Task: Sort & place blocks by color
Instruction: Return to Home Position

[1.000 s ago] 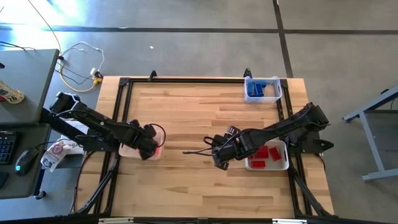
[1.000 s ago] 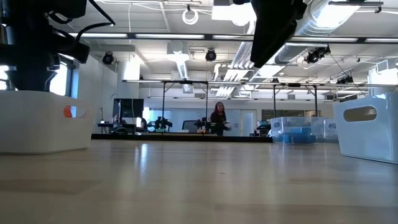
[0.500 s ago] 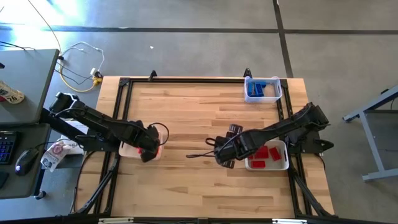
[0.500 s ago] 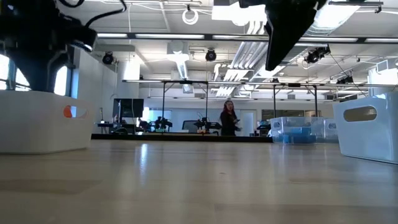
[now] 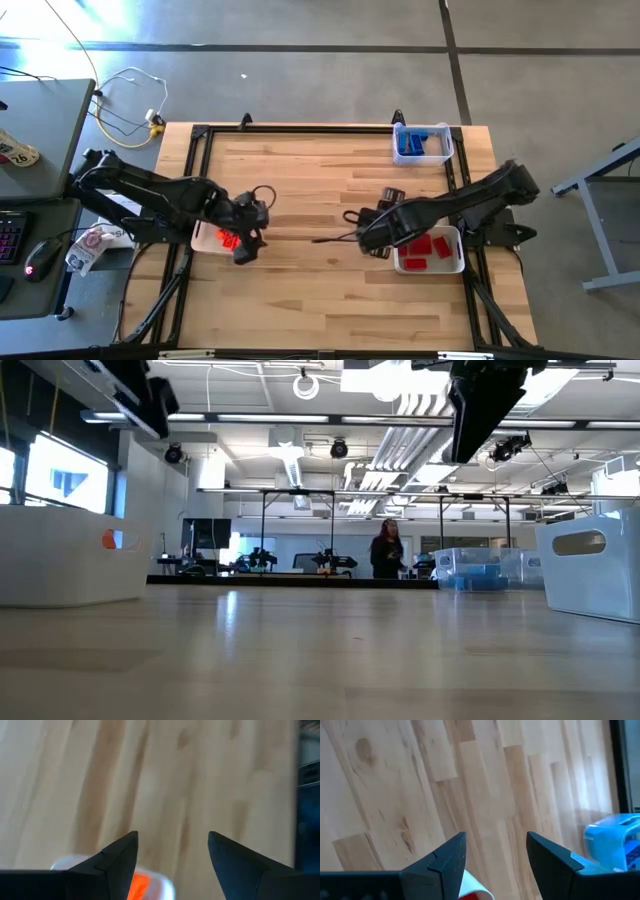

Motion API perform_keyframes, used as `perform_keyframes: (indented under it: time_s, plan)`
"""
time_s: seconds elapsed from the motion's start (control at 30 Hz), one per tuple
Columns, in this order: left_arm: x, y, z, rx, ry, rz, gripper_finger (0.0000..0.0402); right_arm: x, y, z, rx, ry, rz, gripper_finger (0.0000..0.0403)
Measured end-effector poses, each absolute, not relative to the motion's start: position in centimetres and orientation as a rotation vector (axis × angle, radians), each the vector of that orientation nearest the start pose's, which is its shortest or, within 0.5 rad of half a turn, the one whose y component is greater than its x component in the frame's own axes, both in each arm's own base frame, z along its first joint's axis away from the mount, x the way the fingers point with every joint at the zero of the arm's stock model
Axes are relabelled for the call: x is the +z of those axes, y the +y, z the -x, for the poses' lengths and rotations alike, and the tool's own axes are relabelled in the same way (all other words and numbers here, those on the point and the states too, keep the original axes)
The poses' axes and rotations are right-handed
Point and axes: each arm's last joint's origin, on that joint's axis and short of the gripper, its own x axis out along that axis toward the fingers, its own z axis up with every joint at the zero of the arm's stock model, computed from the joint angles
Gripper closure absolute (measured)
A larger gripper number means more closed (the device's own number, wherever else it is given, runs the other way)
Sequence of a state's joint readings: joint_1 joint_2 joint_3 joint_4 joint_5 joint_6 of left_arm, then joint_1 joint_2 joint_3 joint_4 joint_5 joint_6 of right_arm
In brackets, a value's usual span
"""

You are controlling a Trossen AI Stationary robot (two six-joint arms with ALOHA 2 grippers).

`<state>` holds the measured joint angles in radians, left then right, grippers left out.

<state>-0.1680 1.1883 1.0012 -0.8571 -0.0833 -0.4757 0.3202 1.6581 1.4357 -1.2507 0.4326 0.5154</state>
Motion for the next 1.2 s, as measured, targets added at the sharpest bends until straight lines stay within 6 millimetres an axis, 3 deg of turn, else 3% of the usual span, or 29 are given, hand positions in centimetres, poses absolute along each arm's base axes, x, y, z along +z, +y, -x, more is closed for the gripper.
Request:
perform_keyframes:
  time_s: [0.33,0.5,0.63,0.9,1.2]
  plan:
    - [31.3,-2.4,-22.0,0.024,0.712,0.215,0.0174,28.6,6.2,-23.0,-0.460,1.031,-0.025,0.0208]
    - [31.7,-1.8,-21.9,0.016,0.637,0.162,0.0174,28.2,5.3,-20.3,-0.413,0.869,-0.117,0.0208]
    - [30.8,-1.4,-22.0,0.025,0.620,0.151,0.0174,27.3,4.7,-18.5,-0.378,0.767,-0.153,0.0208]
    - [27.1,-0.7,-21.5,-0.010,0.551,0.166,0.0174,24.8,3.8,-15.8,-0.318,0.579,-0.223,0.0208]
    - [25.2,0.1,-19.0,0.008,0.404,0.171,0.0174,22.9,3.1,-13.6,-0.267,0.434,-0.272,0.0208]
